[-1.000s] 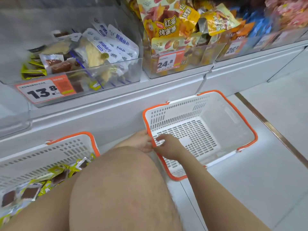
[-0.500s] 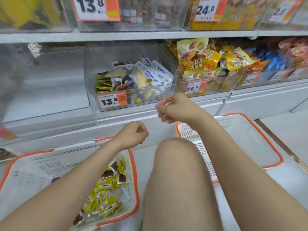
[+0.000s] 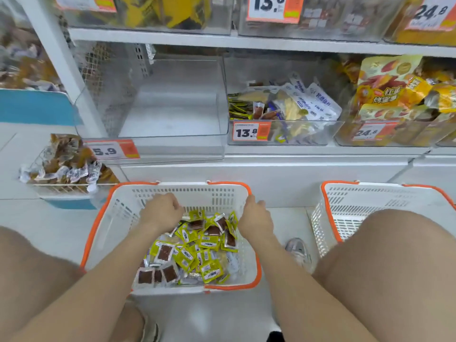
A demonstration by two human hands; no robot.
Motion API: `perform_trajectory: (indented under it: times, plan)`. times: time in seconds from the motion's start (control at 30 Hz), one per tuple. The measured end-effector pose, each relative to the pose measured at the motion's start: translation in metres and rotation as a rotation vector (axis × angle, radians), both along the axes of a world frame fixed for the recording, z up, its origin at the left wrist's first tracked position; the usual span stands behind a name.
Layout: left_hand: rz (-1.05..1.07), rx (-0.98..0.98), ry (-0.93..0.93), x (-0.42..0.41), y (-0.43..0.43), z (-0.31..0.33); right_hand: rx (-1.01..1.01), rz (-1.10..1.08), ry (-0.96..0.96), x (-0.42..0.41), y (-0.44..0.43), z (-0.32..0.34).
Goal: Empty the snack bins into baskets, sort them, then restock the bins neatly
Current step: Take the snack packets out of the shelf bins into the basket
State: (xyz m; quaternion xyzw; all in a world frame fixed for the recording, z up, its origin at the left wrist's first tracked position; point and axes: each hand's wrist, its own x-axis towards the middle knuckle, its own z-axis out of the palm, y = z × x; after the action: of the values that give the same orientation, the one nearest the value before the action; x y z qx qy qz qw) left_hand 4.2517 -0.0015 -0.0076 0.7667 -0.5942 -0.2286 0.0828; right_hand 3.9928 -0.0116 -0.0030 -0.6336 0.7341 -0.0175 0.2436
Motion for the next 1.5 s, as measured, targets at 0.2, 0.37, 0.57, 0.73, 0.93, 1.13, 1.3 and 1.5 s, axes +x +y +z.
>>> perform_trajectory:
  times: [0.2,0.37,0.57,0.73,0.93,1.13,1.3,1.5]
  plan:
    - [-0.036,-0.053,0.12,-0.02,-0.008,-0.039,0.046,-0.017,0.068,-0.011,-0.025,-0.044]
    - [-0.14,-0.053,0.164,-0.051,-0.018,-0.049,0.239,-0.017,-0.057,-0.037,-0.051,-0.047]
    - [-0.169,-0.03,0.229,-0.081,-0.027,-0.048,0.218,-0.033,-0.021,-0.07,-0.05,-0.048]
    - [-0.138,-0.049,0.239,-0.106,-0.027,-0.034,0.158,-0.119,0.143,-0.127,-0.055,-0.04]
    - [-0.313,-0.146,0.096,-0.142,-0.027,0.013,0.237,-0.247,0.148,-0.142,-0.062,-0.046]
    - [-0.34,-0.557,-0.018,-0.167,-0.04,0.11,-0.192,-0.033,-0.054,-0.084,-0.078,0.068]
    - [-0.301,-0.847,-0.17,-0.157,-0.051,0.168,-0.385,0.353,-0.108,-0.054,-0.096,0.164]
    - [-0.35,-0.811,-0.433,-0.125,-0.08,0.184,-0.398,0.492,0.164,-0.083,-0.16,0.221]
